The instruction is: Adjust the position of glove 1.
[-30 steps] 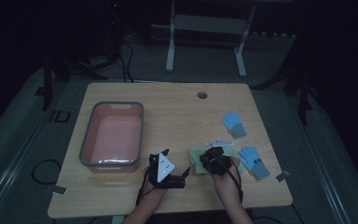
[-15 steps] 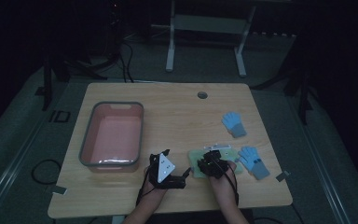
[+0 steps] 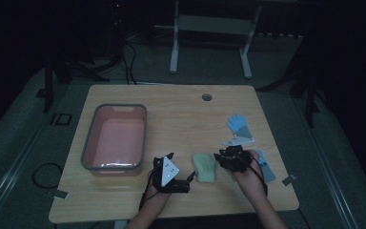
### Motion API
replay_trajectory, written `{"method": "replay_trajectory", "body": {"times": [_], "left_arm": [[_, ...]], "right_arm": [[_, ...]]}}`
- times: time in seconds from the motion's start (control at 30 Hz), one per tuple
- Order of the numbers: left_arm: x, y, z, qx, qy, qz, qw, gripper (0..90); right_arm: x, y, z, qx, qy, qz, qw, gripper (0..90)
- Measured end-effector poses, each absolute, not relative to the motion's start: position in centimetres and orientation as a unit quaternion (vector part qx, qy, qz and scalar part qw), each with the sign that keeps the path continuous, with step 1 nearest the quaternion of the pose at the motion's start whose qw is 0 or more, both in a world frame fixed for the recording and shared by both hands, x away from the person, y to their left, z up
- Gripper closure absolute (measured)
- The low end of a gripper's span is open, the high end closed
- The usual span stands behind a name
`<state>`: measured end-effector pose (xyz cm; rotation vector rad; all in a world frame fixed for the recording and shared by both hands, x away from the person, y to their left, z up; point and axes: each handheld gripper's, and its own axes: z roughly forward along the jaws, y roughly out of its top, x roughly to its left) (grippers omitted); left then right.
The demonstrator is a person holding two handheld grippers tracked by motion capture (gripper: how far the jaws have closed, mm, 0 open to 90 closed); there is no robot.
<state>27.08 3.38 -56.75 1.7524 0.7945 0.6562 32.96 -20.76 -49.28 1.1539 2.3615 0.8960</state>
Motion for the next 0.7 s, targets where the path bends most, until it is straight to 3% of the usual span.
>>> {"method": "replay_trajectory", "body": {"times": [0.2, 0.7], "left_arm": [[27.1, 3.4, -56.8, 0.733, 0.334, 0.273, 0.526, 1.5], [27.1, 3.3, -56.8, 0.734, 0.333, 0.274, 0.525, 1.5]], "right_arm": [[34.1, -25.5, -49.4, 0.383, 0.857, 0.295, 0.179, 65.2], [35.3, -28.9, -53.3, 0.389, 0.865, 0.283, 0.144, 63.5]]}}
